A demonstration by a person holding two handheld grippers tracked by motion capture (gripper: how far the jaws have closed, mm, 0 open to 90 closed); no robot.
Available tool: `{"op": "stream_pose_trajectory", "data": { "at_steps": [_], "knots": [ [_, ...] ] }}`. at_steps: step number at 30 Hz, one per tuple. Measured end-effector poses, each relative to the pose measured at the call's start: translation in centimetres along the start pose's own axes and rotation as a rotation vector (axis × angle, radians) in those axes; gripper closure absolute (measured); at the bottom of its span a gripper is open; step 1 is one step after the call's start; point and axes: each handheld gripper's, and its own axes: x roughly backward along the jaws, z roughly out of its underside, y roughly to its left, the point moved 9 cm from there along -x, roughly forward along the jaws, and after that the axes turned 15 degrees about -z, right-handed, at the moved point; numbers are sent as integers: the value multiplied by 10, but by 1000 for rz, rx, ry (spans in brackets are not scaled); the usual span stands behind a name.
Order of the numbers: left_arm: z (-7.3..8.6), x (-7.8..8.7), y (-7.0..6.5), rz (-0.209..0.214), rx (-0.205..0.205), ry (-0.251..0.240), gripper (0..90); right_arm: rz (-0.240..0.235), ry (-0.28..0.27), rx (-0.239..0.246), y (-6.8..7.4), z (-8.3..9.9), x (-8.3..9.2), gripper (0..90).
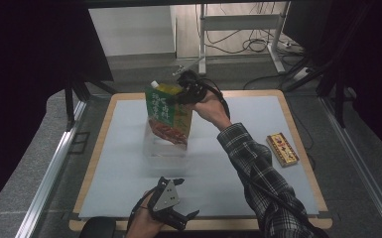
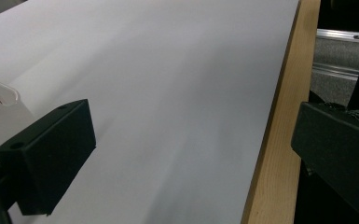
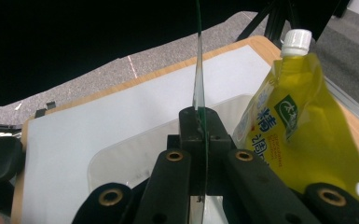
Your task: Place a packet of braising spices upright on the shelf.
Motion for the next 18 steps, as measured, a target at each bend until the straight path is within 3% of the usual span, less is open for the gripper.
{"op": "stream_pose_trajectory", "data": {
  "at_steps": [5,11,13,18],
  "knots": [
    [0,0,0,1,-1,2,0,-10,-5,-19,-6,3,-7,890],
    [0,-1,-1,5,-6,3,0,7,-17,-48,-15,10,-2,891],
    [0,-1,-1,5,-7,4,0,31,15,-39,-16,12,1,891],
    [1,-1,-2,6,-6,4,0,18,29,-16,-9,8,-5,891]
  ]
}}
